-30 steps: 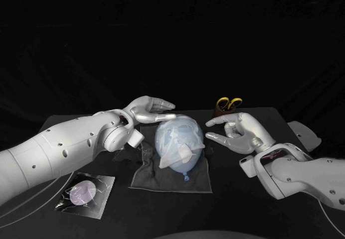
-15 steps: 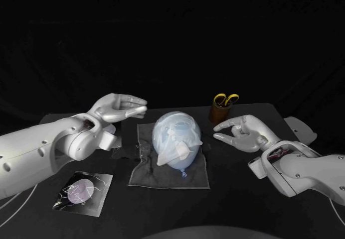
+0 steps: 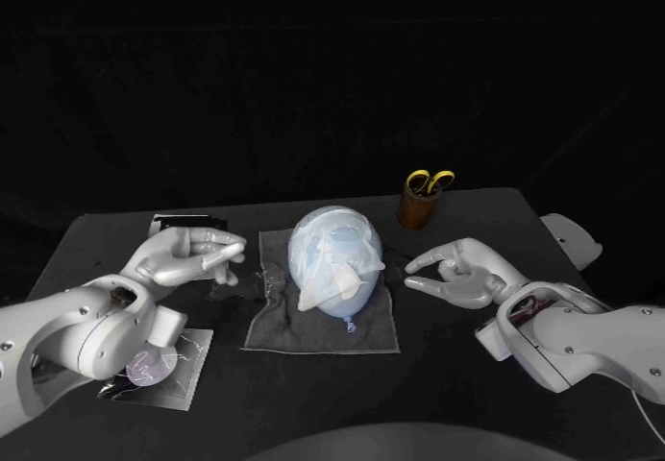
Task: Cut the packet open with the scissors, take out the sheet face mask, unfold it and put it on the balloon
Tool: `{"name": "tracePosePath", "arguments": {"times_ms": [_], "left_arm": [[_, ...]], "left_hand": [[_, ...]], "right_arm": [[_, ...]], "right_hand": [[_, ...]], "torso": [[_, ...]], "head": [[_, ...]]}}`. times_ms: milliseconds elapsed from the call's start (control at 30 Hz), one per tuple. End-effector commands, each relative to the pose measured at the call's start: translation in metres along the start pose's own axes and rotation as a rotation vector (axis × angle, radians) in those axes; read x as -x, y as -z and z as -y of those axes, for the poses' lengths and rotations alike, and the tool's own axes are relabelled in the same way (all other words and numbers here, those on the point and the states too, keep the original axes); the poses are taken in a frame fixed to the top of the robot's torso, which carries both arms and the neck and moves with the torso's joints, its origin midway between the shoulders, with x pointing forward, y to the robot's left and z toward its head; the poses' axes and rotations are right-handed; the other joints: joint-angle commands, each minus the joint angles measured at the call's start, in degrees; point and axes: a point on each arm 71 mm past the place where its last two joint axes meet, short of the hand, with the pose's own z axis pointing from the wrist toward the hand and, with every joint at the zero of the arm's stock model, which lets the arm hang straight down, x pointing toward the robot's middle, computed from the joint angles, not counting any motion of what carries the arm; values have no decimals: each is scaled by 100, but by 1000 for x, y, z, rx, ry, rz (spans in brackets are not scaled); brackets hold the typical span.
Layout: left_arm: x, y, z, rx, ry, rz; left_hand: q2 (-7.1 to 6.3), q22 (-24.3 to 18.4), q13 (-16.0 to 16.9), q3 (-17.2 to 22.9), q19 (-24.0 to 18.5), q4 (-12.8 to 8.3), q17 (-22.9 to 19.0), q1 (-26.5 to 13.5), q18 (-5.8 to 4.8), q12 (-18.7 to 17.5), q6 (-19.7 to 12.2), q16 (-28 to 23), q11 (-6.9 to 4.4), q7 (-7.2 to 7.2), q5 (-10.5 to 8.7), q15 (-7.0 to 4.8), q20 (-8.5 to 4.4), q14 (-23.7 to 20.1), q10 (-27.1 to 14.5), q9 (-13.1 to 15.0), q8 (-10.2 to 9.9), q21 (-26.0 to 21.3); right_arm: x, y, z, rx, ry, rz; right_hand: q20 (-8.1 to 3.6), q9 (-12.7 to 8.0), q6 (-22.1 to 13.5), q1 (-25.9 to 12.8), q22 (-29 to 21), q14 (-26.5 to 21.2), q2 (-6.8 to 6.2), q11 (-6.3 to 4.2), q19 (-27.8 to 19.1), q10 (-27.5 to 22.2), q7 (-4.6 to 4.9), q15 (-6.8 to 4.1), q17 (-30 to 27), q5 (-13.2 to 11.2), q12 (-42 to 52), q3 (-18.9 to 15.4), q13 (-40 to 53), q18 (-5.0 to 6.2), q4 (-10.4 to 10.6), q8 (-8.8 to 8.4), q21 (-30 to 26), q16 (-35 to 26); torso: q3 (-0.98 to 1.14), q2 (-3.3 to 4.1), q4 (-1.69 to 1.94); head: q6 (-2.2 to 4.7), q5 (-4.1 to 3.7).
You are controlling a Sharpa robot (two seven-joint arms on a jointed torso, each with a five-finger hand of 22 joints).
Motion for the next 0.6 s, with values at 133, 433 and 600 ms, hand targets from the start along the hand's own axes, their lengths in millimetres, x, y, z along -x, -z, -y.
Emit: {"name": "tracePosePath", "arguments": {"times_ms": [133, 433, 600], "left_arm": [[-15, 15, -20, 82, -9, 31], [-34, 22, -31, 144, -78, -20], [-46, 20, -35, 184, -110, -61]], "left_hand": [[70, 386, 160, -181, 161, 9, 831, -35, 20, 186, 52, 803, -39, -25, -25, -78, -99, 494, -23, 1, 56, 618], [48, 608, 188, -280, 94, 4, 739, -19, 18, 129, -41, 766, 14, 7, -22, -54, -97, 512, -416, -12, 55, 944], [75, 713, 162, -243, 104, -8, 821, 151, 24, 59, -90, 840, 28, 6, -23, -53, -94, 648, -601, -23, 49, 1112]], "right_arm": [[-4, 1, -8, 61, 14, 72], [-15, -1, -16, 129, 0, 78], [-24, -4, -20, 151, -15, 67]], "right_hand": [[39, -33, -126, 17, 633, 608, -54, 62, -33, 397, 68, 9, 1510, -33, -46, -96, 1294, -13, -24, -47, -104, 23], [56, -44, -160, 107, 633, 608, -44, 79, -59, 381, 86, 27, 1510, -35, -68, -124, 1283, -6, -78, -59, -140, 23], [67, -56, -200, 163, 638, 608, -24, 94, -70, 380, 102, 39, 1510, -34, -65, -134, 1284, -4, -111, -78, -150, 23]], "torso": [[3, 13, 14], [4, 12, 11], [2, 17, 9]], "head": [[-17, -44], [-24, -41], [-27, -38]]}}
